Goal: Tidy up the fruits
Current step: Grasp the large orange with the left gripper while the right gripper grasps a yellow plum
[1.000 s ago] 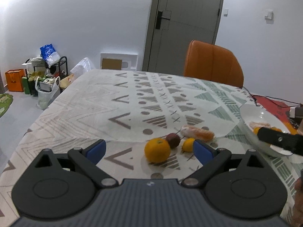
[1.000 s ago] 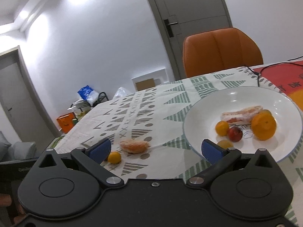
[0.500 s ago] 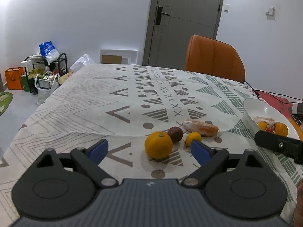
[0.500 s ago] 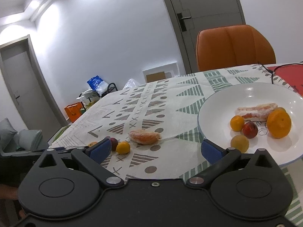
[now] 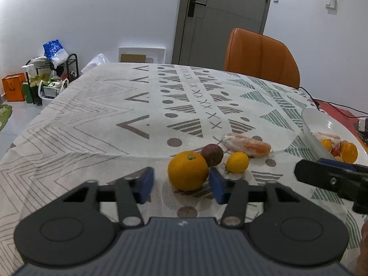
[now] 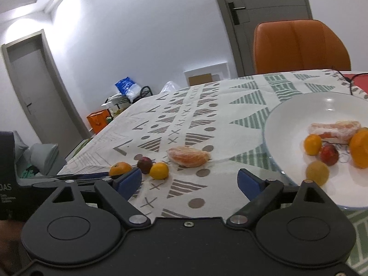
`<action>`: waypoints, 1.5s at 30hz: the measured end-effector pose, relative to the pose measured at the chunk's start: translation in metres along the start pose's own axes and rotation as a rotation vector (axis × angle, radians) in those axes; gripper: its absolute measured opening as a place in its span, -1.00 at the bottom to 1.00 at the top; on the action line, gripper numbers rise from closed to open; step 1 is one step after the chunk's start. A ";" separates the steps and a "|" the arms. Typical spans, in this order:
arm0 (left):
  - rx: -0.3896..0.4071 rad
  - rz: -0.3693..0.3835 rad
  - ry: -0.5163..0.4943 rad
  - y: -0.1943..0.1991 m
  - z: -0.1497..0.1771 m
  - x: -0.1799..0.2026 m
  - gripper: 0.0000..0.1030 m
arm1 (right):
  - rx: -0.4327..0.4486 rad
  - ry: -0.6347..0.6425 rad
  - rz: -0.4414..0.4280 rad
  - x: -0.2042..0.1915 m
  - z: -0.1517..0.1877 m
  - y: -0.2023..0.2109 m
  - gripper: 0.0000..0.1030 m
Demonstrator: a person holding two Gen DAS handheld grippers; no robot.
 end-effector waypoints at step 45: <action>0.059 -0.004 0.027 0.036 -0.017 -0.019 -0.31 | -0.039 0.072 -0.007 -0.025 -0.005 -0.027 -0.52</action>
Point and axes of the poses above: each gripper's, at about its wrist camera, not at the fingertips, and y roughly against the way its jaws point, x to its right, z to its underside, the point moved 9 cm from there along -y, roughly the way its jaws point, and after that the axes turned 4 degrees about y, right-handed, at the moved point
